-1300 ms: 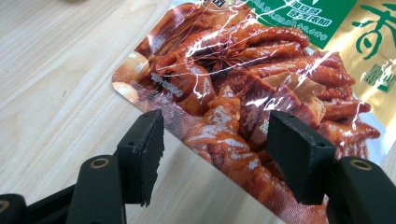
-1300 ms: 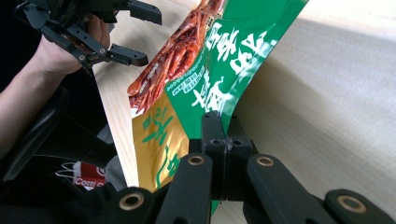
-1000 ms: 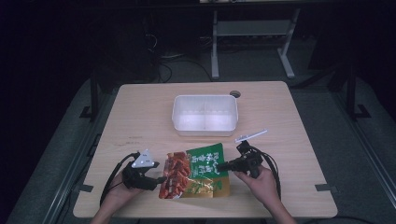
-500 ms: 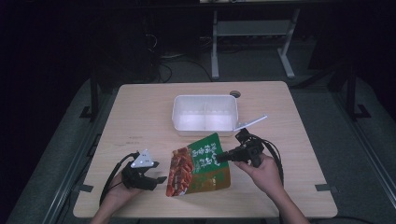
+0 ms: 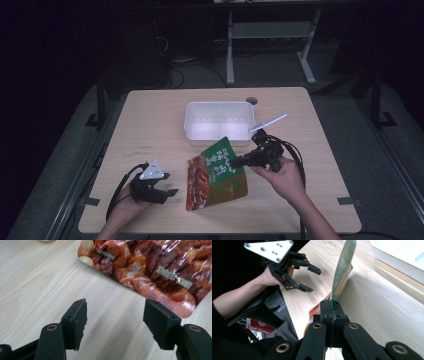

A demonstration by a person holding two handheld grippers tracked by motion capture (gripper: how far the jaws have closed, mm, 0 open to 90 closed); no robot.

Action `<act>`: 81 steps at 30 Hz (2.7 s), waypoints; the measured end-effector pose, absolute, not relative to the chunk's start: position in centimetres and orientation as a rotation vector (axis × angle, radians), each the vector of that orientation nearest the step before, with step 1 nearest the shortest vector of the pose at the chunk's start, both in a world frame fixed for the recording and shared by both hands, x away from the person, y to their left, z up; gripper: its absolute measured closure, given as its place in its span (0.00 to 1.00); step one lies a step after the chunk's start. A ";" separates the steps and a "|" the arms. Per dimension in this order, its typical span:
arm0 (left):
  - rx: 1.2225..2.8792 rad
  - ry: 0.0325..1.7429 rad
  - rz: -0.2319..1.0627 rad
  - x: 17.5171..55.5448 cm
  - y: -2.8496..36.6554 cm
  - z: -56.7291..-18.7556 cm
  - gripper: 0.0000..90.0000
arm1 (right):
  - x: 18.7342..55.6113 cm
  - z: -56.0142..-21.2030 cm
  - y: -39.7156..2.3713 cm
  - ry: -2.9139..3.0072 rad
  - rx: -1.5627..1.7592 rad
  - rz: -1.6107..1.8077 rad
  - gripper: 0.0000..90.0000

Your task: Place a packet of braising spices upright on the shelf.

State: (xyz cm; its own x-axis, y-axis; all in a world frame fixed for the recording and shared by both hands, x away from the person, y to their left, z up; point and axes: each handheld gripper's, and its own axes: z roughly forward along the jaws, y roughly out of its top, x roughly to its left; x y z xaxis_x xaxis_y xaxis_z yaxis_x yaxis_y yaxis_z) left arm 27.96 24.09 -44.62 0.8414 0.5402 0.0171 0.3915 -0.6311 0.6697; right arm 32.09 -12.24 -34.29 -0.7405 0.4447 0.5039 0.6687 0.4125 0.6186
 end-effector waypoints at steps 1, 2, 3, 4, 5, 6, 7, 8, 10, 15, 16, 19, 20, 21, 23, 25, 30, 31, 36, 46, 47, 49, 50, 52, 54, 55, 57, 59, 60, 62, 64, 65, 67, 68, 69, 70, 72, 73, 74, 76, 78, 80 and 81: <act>2.331 0.676 0.282 28.0 24.1 -44.6 0.39 | 32.0 -34.0 -12.2 -2.413 -0.970 -1.235 1.00; 2.330 0.677 0.281 28.0 24.1 -44.6 0.39 | 32.0 -33.6 -12.2 -2.418 -0.962 -1.237 1.00; 2.330 0.677 0.281 28.0 24.1 -44.6 0.39 | 32.0 -33.3 -12.2 -2.418 -0.957 -1.236 1.00; 2.332 0.676 0.282 28.0 24.1 -44.6 0.39 | 32.0 -33.0 -12.2 -2.423 -0.952 -1.238 1.00; 2.333 0.675 0.282 28.0 24.1 -44.6 0.39 | 31.9 -32.6 -12.1 -2.427 -0.942 -1.239 1.00; 2.332 0.676 0.282 28.0 24.1 -44.6 0.39 | 31.9 -32.3 -12.1 -2.425 -0.935 -1.242 1.00; 2.332 0.675 0.283 28.0 24.1 -44.6 0.39 | 31.9 -32.0 -12.1 -2.421 -0.925 -1.245 1.00; 2.331 0.675 0.284 28.0 24.1 -44.6 0.39 | 31.8 -31.6 -12.1 -2.425 -0.913 -1.243 1.00; 2.331 0.677 0.285 28.0 24.2 -44.6 0.39 | 31.7 -30.9 -12.1 -2.439 -0.900 -1.241 1.00; 2.328 0.680 0.283 28.0 24.2 -44.6 0.39 | 31.4 -28.8 -11.8 -2.470 -0.864 -1.234 1.00; 2.327 0.681 0.282 28.0 24.2 -44.6 0.39 | 31.3 -28.4 -11.8 -2.477 -0.857 -1.232 1.00; 2.329 0.680 0.283 28.0 24.2 -44.6 0.39 | 31.2 -27.3 -11.6 -2.502 -0.848 -1.222 1.00; 2.330 0.679 0.283 28.0 24.2 -44.5 0.39 | 31.1 -27.0 -11.6 -2.510 -0.849 -1.218 1.00; 2.331 0.678 0.283 28.0 24.3 -44.5 0.39 | 31.1 -26.7 -11.6 -2.517 -0.852 -1.217 1.00; 2.329 0.679 0.283 28.0 24.3 -44.5 0.39 | 31.1 -26.2 -11.7 -2.526 -0.853 -1.214 1.00; 2.329 0.680 0.283 28.0 24.3 -44.5 0.39 | 31.1 -25.7 -11.9 -2.535 -0.863 -1.217 1.00; 2.327 0.682 0.282 28.0 24.3 -44.6 0.39 | 31.4 -24.5 -12.4 -2.560 -0.883 -1.213 1.00; 2.327 0.682 0.282 28.0 24.3 -44.6 0.39 | 31.4 -24.2 -12.5 -2.565 -0.889 -1.210 1.00; 2.329 0.679 0.284 28.0 24.2 -44.5 0.39 | 31.7 -23.3 -12.7 -2.578 -0.905 -1.217 1.00; 2.325 0.679 0.286 28.0 24.3 -44.5 0.39 | 32.9 -21.3 -12.9 -2.612 -0.940 -1.208 1.00; 2.325 0.679 0.290 28.0 24.3 -44.5 0.39 | 33.1 -21.1 -13.0 -2.613 -0.949 -1.207 1.00; 2.325 0.679 0.289 28.0 24.4 -44.5 0.39 | 33.5 -20.8 -13.0 -2.613 -0.964 -1.207 1.00; 2.325 0.680 0.289 28.0 24.4 -44.5 0.39 | 33.6 -20.6 -13.1 -2.616 -0.970 -1.207 1.00; 2.324 0.680 0.289 28.0 24.4 -44.5 0.39 | 34.0 -20.2 -13.1 -2.627 -0.983 -1.203 1.00; 2.323 0.680 0.288 28.0 24.4 -44.5 0.39 | 34.4 -19.9 -13.0 -2.632 -0.991 -1.206 1.00; 2.323 0.680 0.288 27.9 24.4 -44.5 0.39 | 34.5 -19.7 -13.0 -2.635 -1.001 -1.199 1.00; 2.322 0.680 0.290 27.9 24.4 -44.5 0.39 | 34.9 -19.3 -12.9 -2.645 -1.008 -1.200 1.00; 2.323 0.679 0.291 28.0 24.4 -44.5 0.39 | 35.2 -19.0 -12.9 -2.648 -1.018 -1.198 1.00; 2.325 0.678 0.291 28.0 24.4 -44.5 0.39 | 35.3 -18.9 -12.9 -2.652 -1.024 -1.196 1.00; 2.325 0.678 0.291 28.0 24.4 -44.5 0.39 | 35.7 -18.6 -12.8 -2.660 -1.031 -1.194 1.00; 2.325 0.678 0.290 27.9 24.4 -44.5 0.39 | 36.0 -18.4 -12.8 -2.659 -1.042 -1.190 1.00; 2.325 0.678 0.289 27.9 24.4 -44.5 0.38 | 36.2 -18.3 -12.7 -2.658 -1.044 -1.192 1.00; 2.325 0.678 0.289 27.9 24.4 -44.5 0.38 | 36.4 -18.2 -12.7 -2.655 -1.048 -1.191 1.00; 2.326 0.677 0.288 28.0 24.4 -44.5 0.38 | 36.7 -18.1 -12.6 -2.659 -1.055 -1.188 1.00; 2.326 0.677 0.288 28.0 24.4 -44.5 0.38 | 36.8 -18.0 -12.6 -2.660 -1.059 -1.187 1.00; 2.326 0.678 0.288 28.0 24.4 -44.5 0.38 | 37.0 -17.9 -12.5 -2.660 -1.065 -1.186 1.00; 2.326 0.678 0.288 28.0 24.4 -44.5 0.38 | 37.4 -17.8 -12.5 -2.661 -1.072 -1.184 1.00; 2.326 0.678 0.289 28.0 24.5 -44.5 0.38 | 37.5 -17.6 -12.4 -2.664 -1.081 -1.182 1.00; 2.326 0.679 0.289 28.0 24.5 -44.5 0.38 | 37.7 -17.5 -12.4 -2.667 -1.087 -1.181 1.00; 2.324 0.680 0.288 28.0 24.5 -44.4 0.38 | 38.1 -17.3 -12.3 -2.666 -1.097 -1.185 1.00; 2.322 0.681 0.287 28.0 24.5 -44.4 0.38 | 38.3 -17.2 -12.2 -2.672 -1.103 -1.182 1.00; 2.319 0.683 0.288 27.9 24.5 -44.4 0.38 | 38.9 -16.8 -11.9 -2.678 -1.121 -1.180 1.00; 2.319 0.683 0.288 27.9 24.5 -44.4 0.38 | 39.1 -16.7 -11.9 -2.686 -1.126 -1.175 1.00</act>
State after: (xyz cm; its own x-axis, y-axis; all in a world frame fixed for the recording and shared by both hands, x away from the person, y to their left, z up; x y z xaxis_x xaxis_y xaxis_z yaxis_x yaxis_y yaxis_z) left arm 27.94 24.51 -44.43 0.8370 0.5469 0.0162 0.3934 -0.6222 0.6769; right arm 39.07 -11.85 -16.70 -0.7431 0.6126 0.2693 0.6136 0.4631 0.6396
